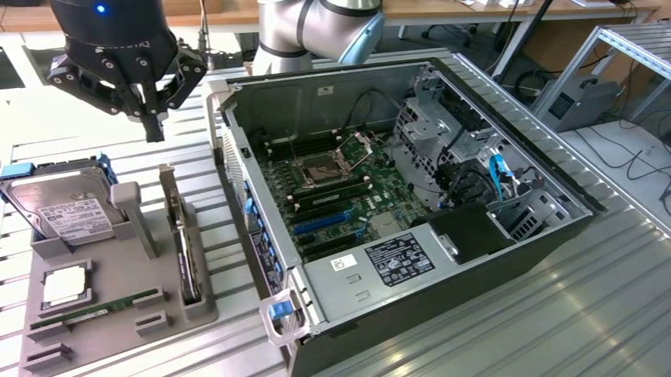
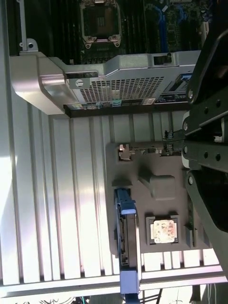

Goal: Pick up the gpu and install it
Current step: 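Reach for the gpu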

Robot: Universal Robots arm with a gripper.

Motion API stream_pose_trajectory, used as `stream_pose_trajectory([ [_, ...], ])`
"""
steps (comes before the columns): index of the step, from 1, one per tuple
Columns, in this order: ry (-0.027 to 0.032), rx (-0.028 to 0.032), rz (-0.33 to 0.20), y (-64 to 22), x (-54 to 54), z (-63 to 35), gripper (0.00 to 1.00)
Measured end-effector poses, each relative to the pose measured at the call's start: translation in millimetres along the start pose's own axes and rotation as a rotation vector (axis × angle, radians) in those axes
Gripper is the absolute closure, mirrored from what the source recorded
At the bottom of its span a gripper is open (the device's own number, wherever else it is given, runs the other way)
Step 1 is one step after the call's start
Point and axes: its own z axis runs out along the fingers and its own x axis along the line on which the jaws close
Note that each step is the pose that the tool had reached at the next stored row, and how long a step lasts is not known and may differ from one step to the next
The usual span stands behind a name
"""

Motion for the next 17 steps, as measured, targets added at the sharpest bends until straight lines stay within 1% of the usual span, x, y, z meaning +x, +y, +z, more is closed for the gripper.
stream_pose_trajectory([
  [8,0.0,0.0,0.0,-0.3,0.4,0.0,0.89],
  [12,0.0,0.0,0.0,-2.7,0.1,-0.1,0.89],
  [17,0.0,0.0,0.0,-7.7,-0.2,-0.3,0.89],
])
